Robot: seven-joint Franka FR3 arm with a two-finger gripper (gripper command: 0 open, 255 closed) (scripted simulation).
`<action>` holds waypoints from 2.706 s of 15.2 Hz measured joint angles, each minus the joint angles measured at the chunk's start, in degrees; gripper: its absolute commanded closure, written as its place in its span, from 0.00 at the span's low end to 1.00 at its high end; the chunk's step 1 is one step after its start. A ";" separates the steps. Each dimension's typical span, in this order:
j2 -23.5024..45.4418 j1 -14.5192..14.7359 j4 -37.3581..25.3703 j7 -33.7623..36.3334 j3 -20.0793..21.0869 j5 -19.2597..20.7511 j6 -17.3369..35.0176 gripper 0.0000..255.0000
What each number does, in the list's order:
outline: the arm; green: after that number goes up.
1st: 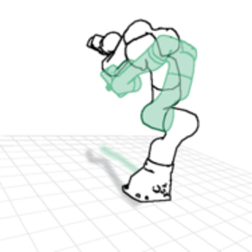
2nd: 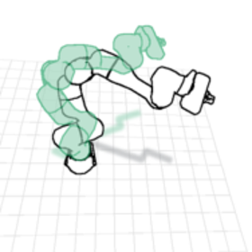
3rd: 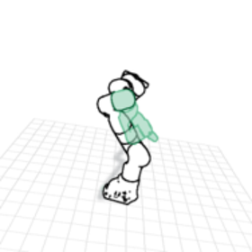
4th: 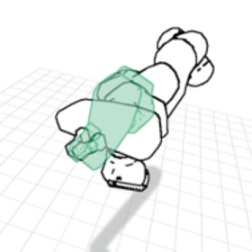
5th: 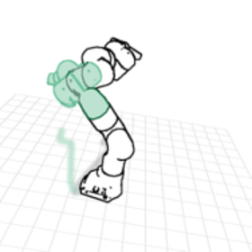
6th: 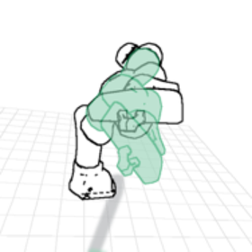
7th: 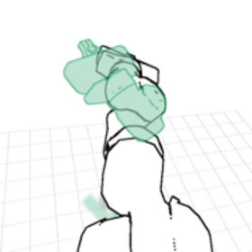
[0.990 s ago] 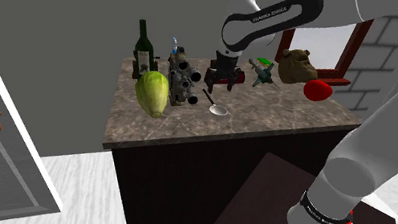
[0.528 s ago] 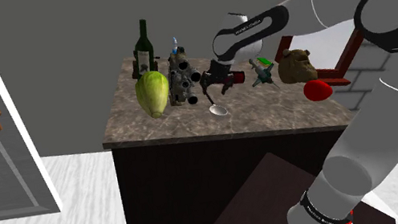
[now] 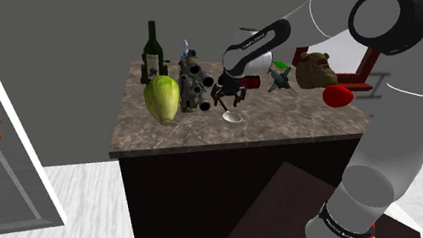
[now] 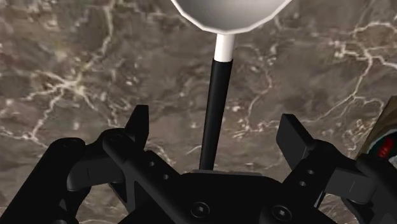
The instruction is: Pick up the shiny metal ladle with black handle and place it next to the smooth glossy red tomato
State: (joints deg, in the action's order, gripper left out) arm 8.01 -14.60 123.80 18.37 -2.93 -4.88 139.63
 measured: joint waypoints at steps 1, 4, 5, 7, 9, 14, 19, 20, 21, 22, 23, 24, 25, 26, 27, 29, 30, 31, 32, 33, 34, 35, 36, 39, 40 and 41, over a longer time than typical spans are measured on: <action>0.60 0.01 0.03 -0.05 0.04 -0.10 0.63 0.00; 1.65 -0.03 -0.22 -0.21 0.06 -0.26 1.44 0.00; 1.70 -0.03 -0.22 -0.22 0.06 -0.27 1.50 0.00; 1.74 -0.03 -0.23 -0.22 0.06 -0.27 1.53 0.00; 1.75 -0.03 -0.23 -0.22 0.06 -0.27 1.54 0.00; 1.66 -0.09 -0.28 -0.23 0.00 -0.25 1.50 1.00; 1.68 -0.07 -0.29 -0.23 0.02 -0.26 1.48 1.00; 1.68 -0.07 -0.28 -0.23 0.02 -0.26 1.50 1.00; 1.50 -0.03 -0.35 -0.16 0.03 -0.22 1.23 1.00; 1.12 0.01 -0.49 -0.04 0.04 -0.13 0.70 1.00; 0.78 0.01 -0.76 0.01 0.01 -0.05 0.07 1.00; 0.28 0.03 -0.82 0.10 0.00 0.03 -0.49 1.00; -0.11 0.00 -1.37 0.15 -0.04 0.13 -1.41 1.00; -0.62 0.00 -1.50 0.22 -0.07 0.21 -2.06 1.00; -1.10 0.00 -1.63 0.28 -0.09 0.29 -2.66 1.00; -1.85 0.00 -2.33 0.44 -0.13 0.44 -4.12 1.00; -2.24 0.03 -2.65 0.56 -0.12 0.54 -4.81 1.00; -2.54 0.06 -3.12 0.70 -0.11 0.63 -5.57 1.00; -2.75 0.08 -3.66 0.81 -0.11 0.70 -6.32 1.00; -3.28 0.02 -3.74 0.76 -0.17 0.75 -6.94 1.00; -3.56 0.00 -4.03 0.77 -0.19 0.80 -7.50 1.00; -3.80 -0.04 -4.67 0.76 -0.24 0.86 -8.38 1.00; -4.29 -0.04 -4.94 0.85 -0.24 0.93 -9.14 1.00; -5.27 0.04 -6.10 1.20 -0.20 1.14 -11.26 1.00; -5.48 0.04 -6.61 1.26 -0.21 1.20 -11.98 1.00; -5.67 0.02 -7.20 1.30 -0.22 1.24 -12.77 1.00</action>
State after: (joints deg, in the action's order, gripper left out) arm 2.34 -14.58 116.59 19.66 -3.15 -3.64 126.86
